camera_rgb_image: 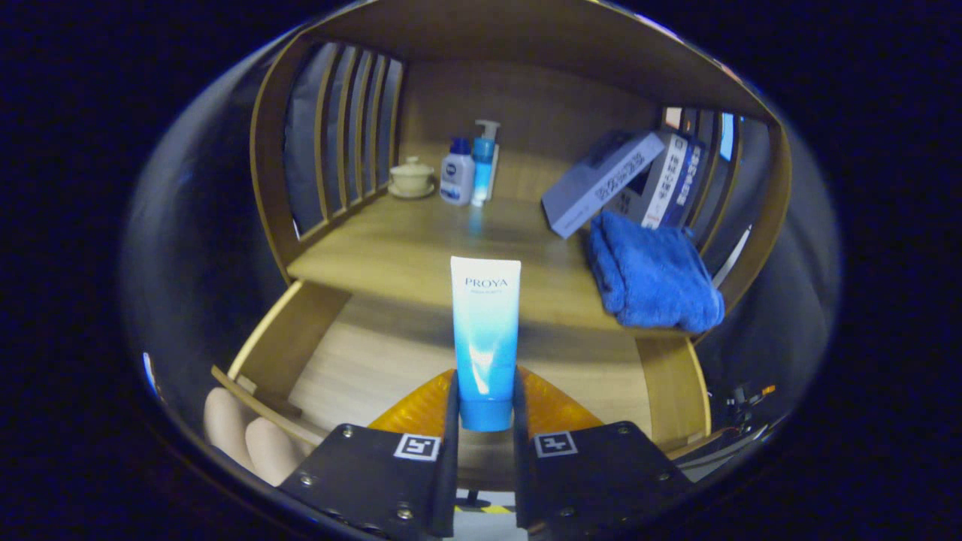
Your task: Pull open the drawer, take out the items inside it, and place them on the countertop above the cabinet.
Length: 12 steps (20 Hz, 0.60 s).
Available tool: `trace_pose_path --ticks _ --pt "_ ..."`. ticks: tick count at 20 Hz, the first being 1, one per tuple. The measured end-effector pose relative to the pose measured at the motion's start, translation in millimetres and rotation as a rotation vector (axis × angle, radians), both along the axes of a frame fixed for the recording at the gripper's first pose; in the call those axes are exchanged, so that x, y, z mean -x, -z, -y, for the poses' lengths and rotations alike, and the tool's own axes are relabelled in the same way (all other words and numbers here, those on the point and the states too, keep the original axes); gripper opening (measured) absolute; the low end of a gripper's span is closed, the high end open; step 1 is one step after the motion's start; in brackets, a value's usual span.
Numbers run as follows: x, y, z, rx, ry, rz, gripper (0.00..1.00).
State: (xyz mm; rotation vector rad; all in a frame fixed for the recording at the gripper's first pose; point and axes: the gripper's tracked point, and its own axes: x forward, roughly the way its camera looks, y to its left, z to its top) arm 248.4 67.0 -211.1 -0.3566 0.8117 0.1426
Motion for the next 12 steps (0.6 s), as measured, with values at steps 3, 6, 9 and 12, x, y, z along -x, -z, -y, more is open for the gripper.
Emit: trace_pose_path --ticks 3,6,9,12 --pt "-35.3 -21.4 -14.5 -0.011 0.004 0.088 0.31" --pt "-71.8 -27.6 -24.7 -0.038 0.032 0.158 0.31" --pt "-101.6 -27.7 -23.9 -0.057 0.074 0.191 0.31" --pt "-122.5 -15.2 -21.7 -0.06 0.103 0.178 0.31"
